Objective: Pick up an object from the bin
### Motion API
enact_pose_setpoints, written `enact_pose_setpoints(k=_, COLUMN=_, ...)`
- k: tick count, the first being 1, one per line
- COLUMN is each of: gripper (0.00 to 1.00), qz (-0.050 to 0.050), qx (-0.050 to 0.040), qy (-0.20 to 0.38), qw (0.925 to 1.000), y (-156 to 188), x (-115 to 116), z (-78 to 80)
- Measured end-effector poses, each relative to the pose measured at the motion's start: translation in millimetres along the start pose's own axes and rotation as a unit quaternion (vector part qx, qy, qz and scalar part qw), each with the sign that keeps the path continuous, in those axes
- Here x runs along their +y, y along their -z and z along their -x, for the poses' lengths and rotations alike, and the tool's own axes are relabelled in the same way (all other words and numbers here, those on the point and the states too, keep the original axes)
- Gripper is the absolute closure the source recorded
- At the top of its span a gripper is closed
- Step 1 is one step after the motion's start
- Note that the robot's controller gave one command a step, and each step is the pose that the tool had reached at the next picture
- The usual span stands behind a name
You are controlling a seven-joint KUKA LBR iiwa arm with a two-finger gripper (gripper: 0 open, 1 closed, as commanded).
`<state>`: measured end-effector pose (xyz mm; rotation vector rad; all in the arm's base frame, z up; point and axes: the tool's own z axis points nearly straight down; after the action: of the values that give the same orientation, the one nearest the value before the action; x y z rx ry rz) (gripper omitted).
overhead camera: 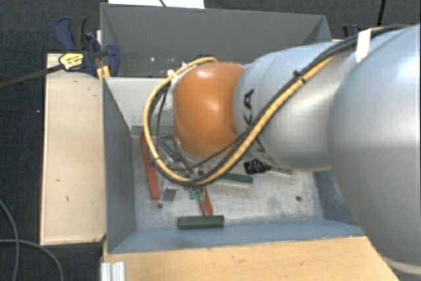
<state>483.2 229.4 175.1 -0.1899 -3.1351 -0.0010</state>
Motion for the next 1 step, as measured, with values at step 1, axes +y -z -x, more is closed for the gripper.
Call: enact_pose_setpoints(k=1, gripper=1.00, qz=0.001, qx=-0.0010, qy=-0.009, qw=1.0000, y=-2.3, x=3.5, z=24.9)
